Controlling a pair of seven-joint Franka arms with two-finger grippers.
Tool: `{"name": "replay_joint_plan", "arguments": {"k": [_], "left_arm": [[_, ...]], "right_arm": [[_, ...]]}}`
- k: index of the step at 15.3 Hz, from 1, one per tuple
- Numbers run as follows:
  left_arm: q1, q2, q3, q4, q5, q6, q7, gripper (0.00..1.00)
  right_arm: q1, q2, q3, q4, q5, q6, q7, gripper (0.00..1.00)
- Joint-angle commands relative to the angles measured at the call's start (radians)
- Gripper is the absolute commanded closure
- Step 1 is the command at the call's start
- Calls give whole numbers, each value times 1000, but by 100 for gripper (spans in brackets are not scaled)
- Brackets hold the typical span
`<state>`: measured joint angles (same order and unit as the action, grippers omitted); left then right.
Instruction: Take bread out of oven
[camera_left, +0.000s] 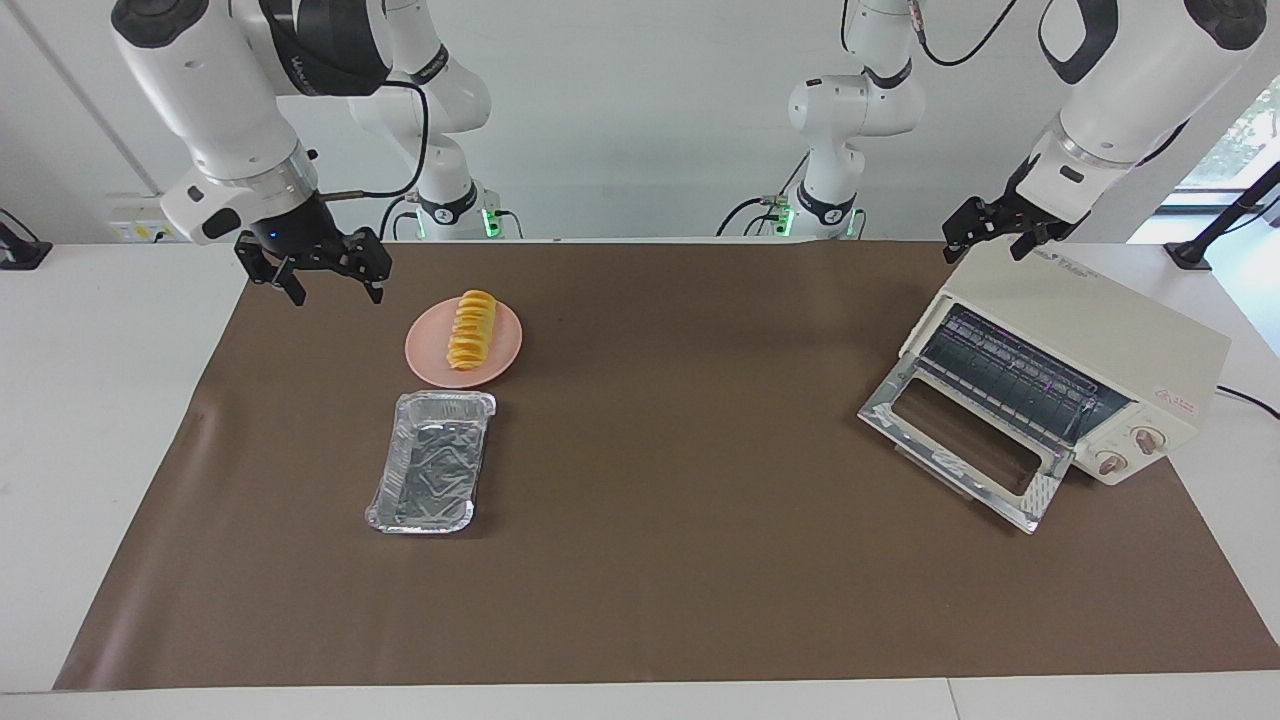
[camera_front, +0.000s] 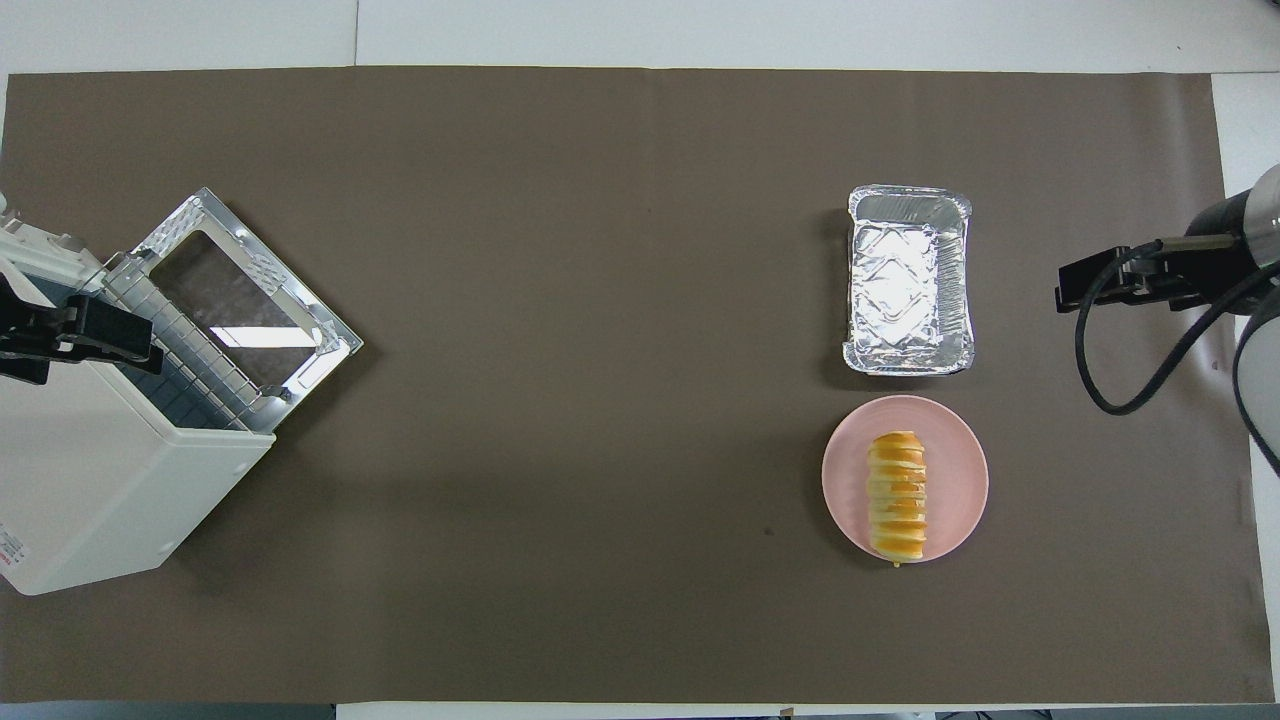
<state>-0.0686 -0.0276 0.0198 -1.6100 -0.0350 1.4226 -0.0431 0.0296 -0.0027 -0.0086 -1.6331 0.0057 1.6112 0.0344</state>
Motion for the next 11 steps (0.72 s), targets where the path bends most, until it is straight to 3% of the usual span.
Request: {"name": "replay_joint_plan", "arguments": {"k": [1, 11], "left_arm": [[10, -9, -6, -1, 7, -2, 3, 0], [10, -9, -6, -1, 7, -2, 2, 0]], "right_arm": [[-37, 12, 5, 15, -15, -13, -18, 0], [-40, 10, -5, 13, -15, -17, -16, 0]]}}
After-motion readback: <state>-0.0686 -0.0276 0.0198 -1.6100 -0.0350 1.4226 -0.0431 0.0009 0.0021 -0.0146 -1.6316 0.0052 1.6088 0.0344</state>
